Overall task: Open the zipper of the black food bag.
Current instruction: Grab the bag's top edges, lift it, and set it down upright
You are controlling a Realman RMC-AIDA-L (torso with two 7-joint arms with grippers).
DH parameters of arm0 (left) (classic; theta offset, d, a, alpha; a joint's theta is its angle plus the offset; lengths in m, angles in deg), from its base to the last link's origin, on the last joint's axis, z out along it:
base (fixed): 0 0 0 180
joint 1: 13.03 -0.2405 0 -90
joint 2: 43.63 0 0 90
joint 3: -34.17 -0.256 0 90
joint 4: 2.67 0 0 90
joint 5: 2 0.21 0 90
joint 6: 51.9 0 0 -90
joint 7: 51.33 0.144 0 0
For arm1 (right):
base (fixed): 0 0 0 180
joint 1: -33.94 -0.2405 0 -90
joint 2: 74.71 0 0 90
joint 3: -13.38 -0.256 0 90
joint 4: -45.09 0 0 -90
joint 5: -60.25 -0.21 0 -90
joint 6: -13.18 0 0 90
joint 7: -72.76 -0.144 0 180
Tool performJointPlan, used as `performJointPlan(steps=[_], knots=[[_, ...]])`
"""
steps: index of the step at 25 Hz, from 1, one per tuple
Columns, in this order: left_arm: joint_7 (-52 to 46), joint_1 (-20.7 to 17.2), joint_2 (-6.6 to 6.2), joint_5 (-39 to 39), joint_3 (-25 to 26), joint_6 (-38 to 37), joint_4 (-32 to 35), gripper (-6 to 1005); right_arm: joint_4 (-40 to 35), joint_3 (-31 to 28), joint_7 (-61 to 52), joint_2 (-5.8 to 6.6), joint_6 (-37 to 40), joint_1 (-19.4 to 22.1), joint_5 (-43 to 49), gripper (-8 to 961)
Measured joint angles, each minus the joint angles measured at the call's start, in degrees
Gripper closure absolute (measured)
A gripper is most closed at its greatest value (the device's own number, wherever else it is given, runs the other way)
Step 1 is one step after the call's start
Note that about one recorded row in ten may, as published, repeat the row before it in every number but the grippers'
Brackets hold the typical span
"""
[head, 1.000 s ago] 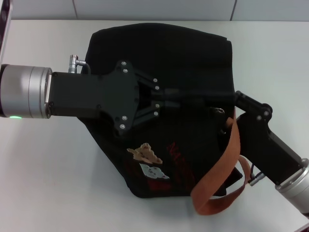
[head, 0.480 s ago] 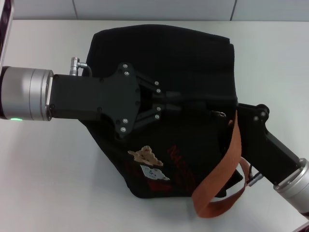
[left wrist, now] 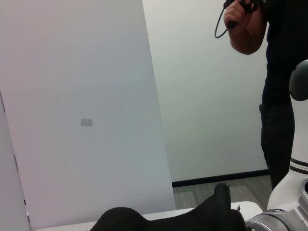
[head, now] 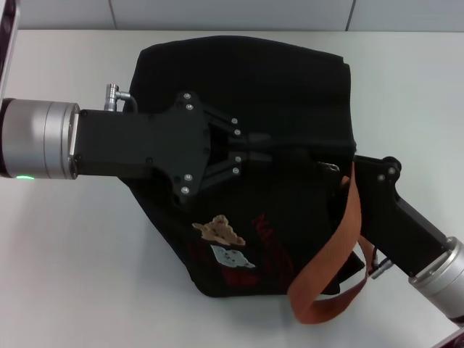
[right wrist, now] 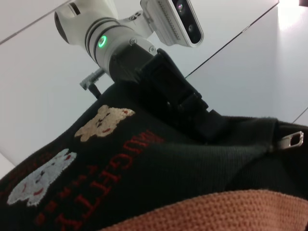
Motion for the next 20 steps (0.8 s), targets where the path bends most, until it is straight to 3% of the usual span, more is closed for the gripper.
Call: performJointPlan(steps=[9, 20], knots=[[0.7, -0.9, -0.28, -0.8, 1.7, 0.0, -0.8, 893, -0.2, -0.4, 0.0, 0.0, -1.2, 0.0, 0.0, 956], [3.4, -2.5, -0.52, -0.9, 8.5, -0.6, -6.1, 893, -0.7, -0.4, -0.3, 0.0, -4.3, 0.7, -0.4, 956]])
